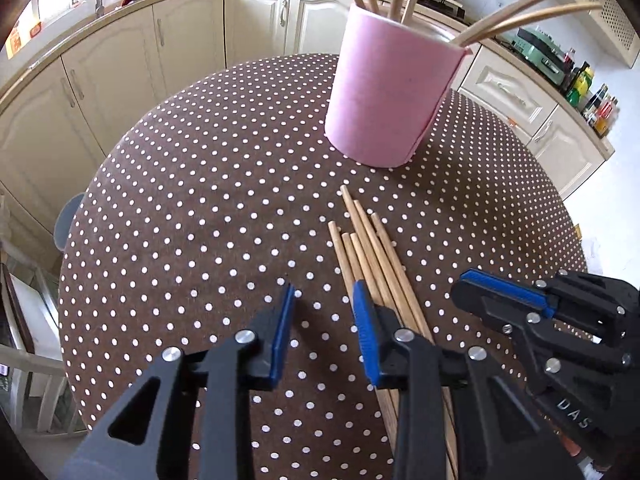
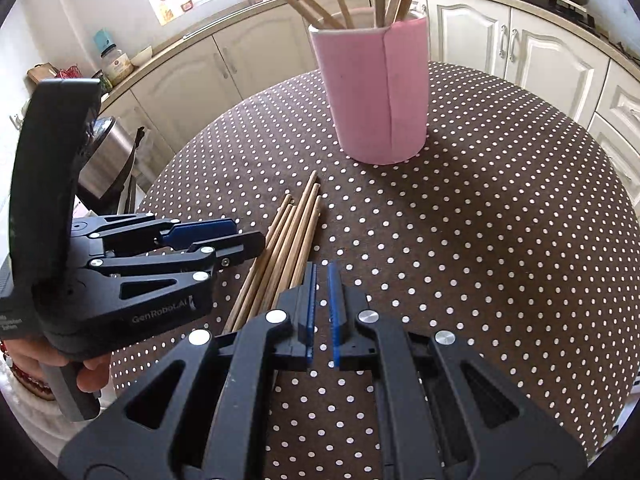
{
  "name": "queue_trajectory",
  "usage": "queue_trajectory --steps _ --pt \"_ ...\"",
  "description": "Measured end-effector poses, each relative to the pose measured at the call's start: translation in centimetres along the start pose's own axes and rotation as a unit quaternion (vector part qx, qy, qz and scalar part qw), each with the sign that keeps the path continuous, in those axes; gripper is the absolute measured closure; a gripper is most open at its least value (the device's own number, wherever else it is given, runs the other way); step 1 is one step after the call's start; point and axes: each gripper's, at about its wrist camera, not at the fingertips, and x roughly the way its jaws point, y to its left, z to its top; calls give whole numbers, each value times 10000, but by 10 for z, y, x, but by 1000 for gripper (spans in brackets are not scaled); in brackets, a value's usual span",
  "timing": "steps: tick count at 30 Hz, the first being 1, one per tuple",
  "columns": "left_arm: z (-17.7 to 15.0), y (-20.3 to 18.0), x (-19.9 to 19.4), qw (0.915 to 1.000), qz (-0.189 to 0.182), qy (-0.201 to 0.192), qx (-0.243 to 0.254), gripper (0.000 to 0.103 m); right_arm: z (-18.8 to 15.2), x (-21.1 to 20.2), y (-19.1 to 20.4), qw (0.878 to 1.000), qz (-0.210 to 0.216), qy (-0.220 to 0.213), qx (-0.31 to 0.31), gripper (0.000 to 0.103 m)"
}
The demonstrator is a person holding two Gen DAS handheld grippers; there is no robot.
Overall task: Organize utensils
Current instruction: 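Close the left gripper on a chopstick while the right gripper grasps another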
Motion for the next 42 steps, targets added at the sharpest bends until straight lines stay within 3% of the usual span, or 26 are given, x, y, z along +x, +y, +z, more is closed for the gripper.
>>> queue_trajectory --steps 10,16,20,21,24,28,33,38,42 --pt "5 -25 1 9993 150 35 332 72 -1 27 14 9995 -51 291 -59 96" --pt "7 -14 2 9997 -74 153 184 73 3 36 17 9994 -97 328 -109 96" --pt "12 -16 4 9996 8 200 223 73 10 40 21 9992 -148 364 -109 96" --pt "13 -15 5 9996 11 212 199 74 12 41 22 9992 -153 351 -99 96" --pt "15 -7 6 9995 186 178 199 90 17 35 16 9997 -112 218 58 96" --pt "16 9 5 9998 -80 183 -37 96 18 40 15 9994 -4 354 56 94" --pt "14 14 3 9999 -62 157 -3 97 24 46 17 9991 52 377 171 92" --pt "15 14 3 9997 -158 172 -103 97 27 45 19 9992 107 321 226 76" --pt "15 19 1 9998 -125 168 -58 97 29 53 27 9989 -212 410 55 76"
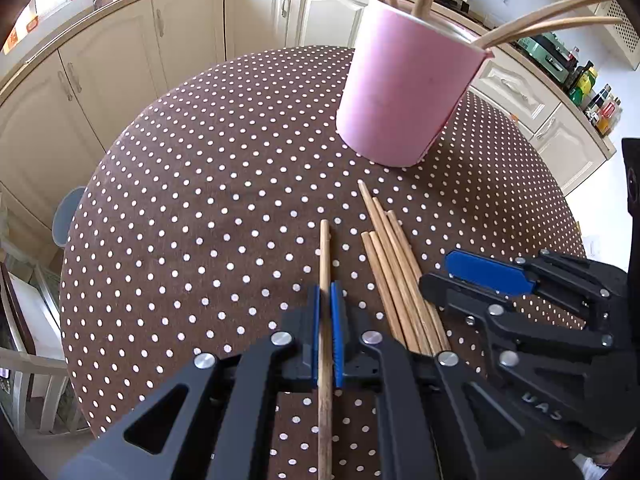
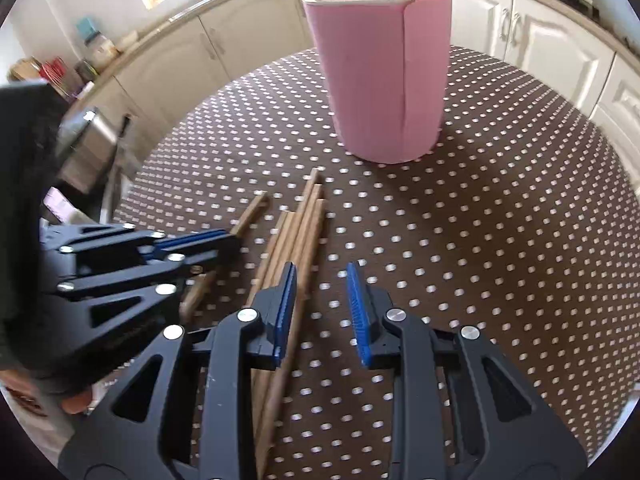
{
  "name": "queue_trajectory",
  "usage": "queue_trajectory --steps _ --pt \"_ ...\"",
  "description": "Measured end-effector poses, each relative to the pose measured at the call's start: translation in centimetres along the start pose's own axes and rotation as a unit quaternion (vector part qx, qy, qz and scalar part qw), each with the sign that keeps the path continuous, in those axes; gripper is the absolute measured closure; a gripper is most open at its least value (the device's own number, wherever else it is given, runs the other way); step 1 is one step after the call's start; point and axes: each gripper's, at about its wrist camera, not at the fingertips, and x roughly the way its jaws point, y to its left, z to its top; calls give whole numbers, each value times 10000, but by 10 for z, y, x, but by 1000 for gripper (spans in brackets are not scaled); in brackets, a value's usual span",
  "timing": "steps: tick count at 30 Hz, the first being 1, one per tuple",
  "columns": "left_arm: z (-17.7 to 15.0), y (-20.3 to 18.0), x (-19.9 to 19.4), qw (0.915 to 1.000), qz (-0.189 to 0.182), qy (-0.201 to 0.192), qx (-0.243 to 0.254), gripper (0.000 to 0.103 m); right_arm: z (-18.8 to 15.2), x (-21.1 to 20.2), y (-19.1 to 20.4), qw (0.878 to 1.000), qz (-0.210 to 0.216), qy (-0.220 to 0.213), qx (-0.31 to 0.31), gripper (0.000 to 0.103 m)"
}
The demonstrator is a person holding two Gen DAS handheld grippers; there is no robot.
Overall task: Organize utensils
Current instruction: 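Close the left gripper on a chopstick while the right gripper grasps another, then lift the left gripper's chopstick over the pink cup while the right gripper carries its chopstick there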
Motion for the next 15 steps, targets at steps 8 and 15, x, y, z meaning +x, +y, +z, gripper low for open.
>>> queue_trajectory --steps 8,15 --pt "4 -6 5 10000 -2 30 14 97 7 5 -2 9999 6 136 -27 77" --pt "8 -10 7 9999 122 -15 35 97 29 17 8 9991 -128 375 -176 77"
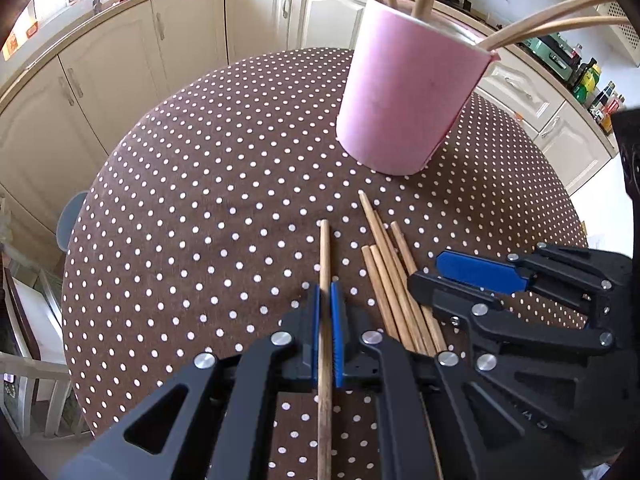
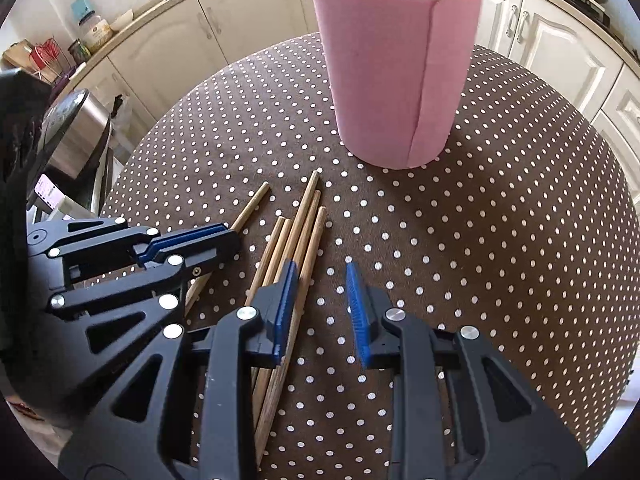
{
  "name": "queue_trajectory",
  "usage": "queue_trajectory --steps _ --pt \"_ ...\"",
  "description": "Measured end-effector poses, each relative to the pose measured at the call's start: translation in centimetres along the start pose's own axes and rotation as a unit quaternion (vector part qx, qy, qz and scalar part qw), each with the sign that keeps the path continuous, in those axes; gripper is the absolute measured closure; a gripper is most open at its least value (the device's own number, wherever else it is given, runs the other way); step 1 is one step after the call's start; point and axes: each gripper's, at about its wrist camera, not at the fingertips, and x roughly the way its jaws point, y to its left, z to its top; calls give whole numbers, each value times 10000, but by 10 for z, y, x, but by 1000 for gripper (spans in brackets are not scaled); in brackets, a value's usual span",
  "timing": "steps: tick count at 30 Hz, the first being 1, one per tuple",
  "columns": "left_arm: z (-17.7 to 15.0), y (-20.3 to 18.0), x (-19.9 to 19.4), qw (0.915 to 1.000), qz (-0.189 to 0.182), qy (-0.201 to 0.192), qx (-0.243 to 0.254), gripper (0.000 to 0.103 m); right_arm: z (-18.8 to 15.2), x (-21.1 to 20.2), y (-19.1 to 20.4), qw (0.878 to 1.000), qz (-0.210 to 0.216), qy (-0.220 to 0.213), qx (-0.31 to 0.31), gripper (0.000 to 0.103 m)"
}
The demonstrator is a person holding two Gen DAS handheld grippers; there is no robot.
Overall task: Organize utensils
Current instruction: 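Lift the left gripper's chopstick over the pink cup while the right gripper carries its chopstick there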
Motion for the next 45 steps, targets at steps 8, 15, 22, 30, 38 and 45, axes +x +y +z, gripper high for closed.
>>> queue_trajectory --steps 8,15,22,30,38,45 --pt "-2 3 -1 9999 -45 -30 -95 97 3 3 7 9986 -402 130 -307 87" --pt "2 1 -7 9997 -98 -89 -204 97 2 2 1 9998 -94 -135 -66 97" --pt "16 -4 -68 9960 -244 -841 -161 97 -2 -55 -11 9949 340 -941 86 97" --pt "29 -13 -146 9812 -477 -1864 -124 97 -5 -138 -25 9771 462 -2069 196 97" --pt "30 -28 -200 9572 -525 -2842 -146 97 -7 -198 -51 9528 183 -3015 317 97" --pt "48 -47 -229 9346 -415 -3532 -88 97 6 -230 -68 9344 -146 -3544 325 97"
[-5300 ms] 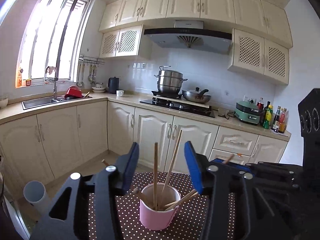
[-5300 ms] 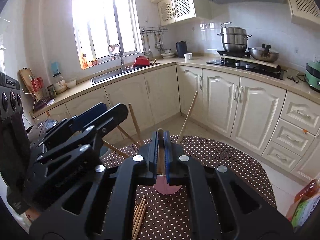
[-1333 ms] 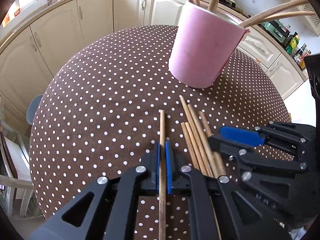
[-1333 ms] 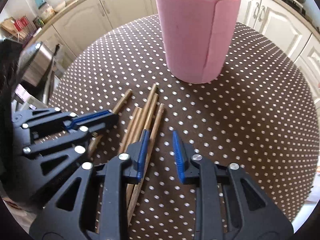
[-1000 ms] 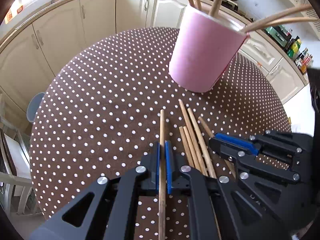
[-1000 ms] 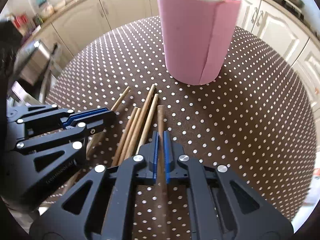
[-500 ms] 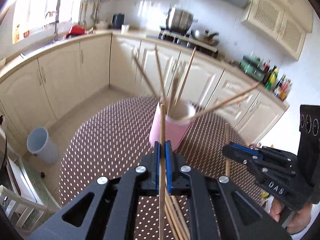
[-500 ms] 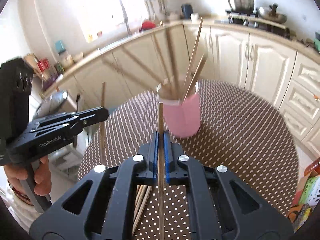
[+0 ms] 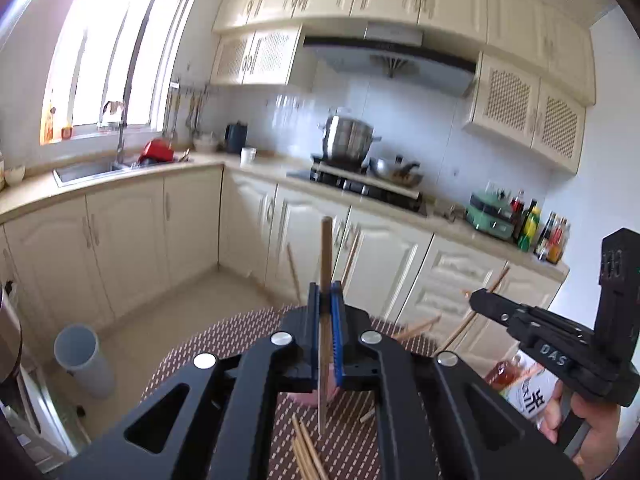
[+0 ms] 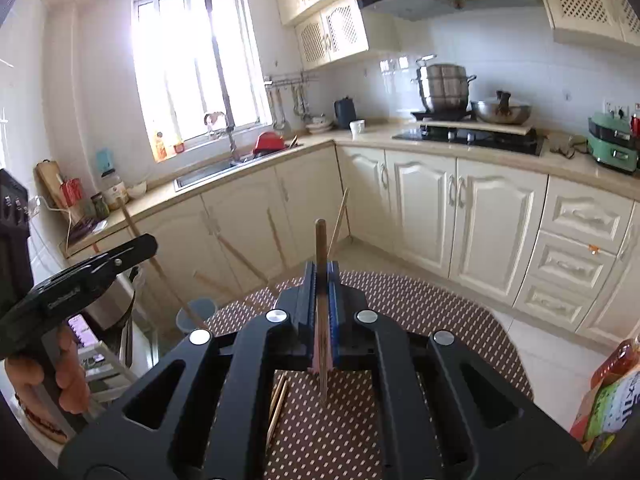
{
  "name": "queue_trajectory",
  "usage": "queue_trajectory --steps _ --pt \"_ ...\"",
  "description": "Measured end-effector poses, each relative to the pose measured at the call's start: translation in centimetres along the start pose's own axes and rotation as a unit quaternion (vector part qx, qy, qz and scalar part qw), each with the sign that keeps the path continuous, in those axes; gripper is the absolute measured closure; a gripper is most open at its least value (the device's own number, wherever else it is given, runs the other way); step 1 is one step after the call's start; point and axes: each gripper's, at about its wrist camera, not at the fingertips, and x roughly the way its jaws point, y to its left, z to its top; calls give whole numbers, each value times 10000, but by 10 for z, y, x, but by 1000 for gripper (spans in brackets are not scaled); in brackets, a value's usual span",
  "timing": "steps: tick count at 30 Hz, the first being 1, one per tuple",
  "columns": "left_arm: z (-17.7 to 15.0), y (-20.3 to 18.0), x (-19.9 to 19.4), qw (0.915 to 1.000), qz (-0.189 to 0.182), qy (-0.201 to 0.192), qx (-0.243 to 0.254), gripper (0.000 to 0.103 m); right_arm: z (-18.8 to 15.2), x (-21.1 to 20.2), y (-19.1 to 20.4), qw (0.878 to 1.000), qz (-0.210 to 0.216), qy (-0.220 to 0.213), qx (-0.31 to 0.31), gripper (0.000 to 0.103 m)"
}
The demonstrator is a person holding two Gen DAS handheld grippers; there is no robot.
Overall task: Organize utensils
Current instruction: 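Lift the left gripper's chopstick over the pink cup while the right gripper carries its chopstick there, then open the left gripper over the cup while the right gripper releases its chopstick into it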
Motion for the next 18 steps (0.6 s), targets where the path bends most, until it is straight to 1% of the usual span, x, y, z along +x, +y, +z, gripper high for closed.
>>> queue_trajectory --steps 5,9,13,16,18 --pt "24 -19 5 9987 104 -471 138 97 22 -2 -5 9992 -166 -351 -59 97" --pt "37 -22 11 9976 116 -678 122 97 41 -1 -2 9974 -273 -655 -119 97" --pt "47 -27 14 9950 141 -980 126 97 56 1 1 9942 -356 -1007 -158 97" --pt "49 -30 25 9945 203 -1014 193 97 63 2 4 9920 -289 -1224 -147 97" --pt "45 -28 32 9947 240 -979 207 97 65 4 8 9917 -203 -1259 -180 97"
